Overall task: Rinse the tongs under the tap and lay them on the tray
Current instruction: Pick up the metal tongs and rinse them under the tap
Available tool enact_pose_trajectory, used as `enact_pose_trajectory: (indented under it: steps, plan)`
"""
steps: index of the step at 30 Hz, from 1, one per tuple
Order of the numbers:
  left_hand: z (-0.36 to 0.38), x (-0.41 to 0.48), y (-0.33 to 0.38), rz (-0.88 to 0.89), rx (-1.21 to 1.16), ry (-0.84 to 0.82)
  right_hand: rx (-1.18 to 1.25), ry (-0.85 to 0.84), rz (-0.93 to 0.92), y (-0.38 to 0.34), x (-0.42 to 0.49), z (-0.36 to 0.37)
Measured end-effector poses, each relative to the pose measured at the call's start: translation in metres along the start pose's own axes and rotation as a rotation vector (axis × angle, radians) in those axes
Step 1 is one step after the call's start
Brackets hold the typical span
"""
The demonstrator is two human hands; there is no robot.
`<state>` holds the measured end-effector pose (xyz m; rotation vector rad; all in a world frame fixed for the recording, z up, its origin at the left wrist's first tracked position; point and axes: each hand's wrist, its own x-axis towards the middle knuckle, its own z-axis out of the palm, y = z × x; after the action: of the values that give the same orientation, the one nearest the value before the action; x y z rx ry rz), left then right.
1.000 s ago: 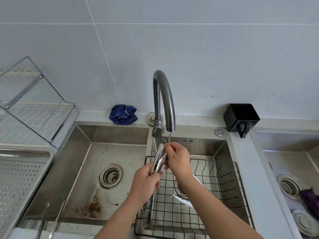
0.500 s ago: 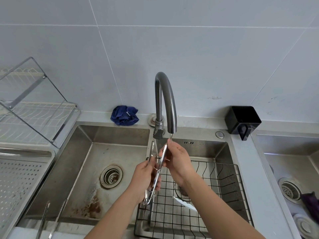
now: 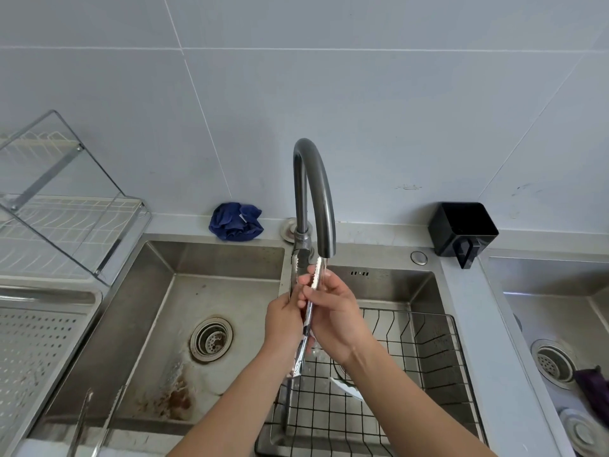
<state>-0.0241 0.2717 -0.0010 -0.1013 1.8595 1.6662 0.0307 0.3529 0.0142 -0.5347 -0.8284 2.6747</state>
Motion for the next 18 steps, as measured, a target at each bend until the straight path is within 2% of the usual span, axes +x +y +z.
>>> enact_pose_trajectory:
  steps: [3,6,8,9,13,14,18]
  plan:
    - [0.0,-0.003,-0.002,-0.048,-0.005,-0.039,-0.175,0.063,-0.013,-0.004,0.001,-0.001]
    - [0.002,-0.008,-0.002,-0.128,-0.116,-0.115,-0.316,0.165,-0.036,-0.013,0.009,-0.001]
    - [0.003,-0.009,0.002,-0.169,-0.223,-0.147,-0.331,0.138,-0.094,-0.013,0.01,-0.002]
    - [0.003,-0.007,0.005,-0.188,-0.272,-0.148,-0.415,0.11,-0.13,-0.011,0.009,-0.003]
    - [0.002,0.001,0.017,-0.276,-0.524,-0.156,-1.112,0.049,-0.315,0.009,0.004,-0.02]
    - [0.004,0.001,0.021,-0.303,-0.598,-0.181,-1.225,0.066,-0.371,0.012,0.005,-0.022]
    - [0.016,-0.002,0.027,-0.287,-0.708,-0.281,-1.245,0.081,-0.372,0.005,0.011,-0.013]
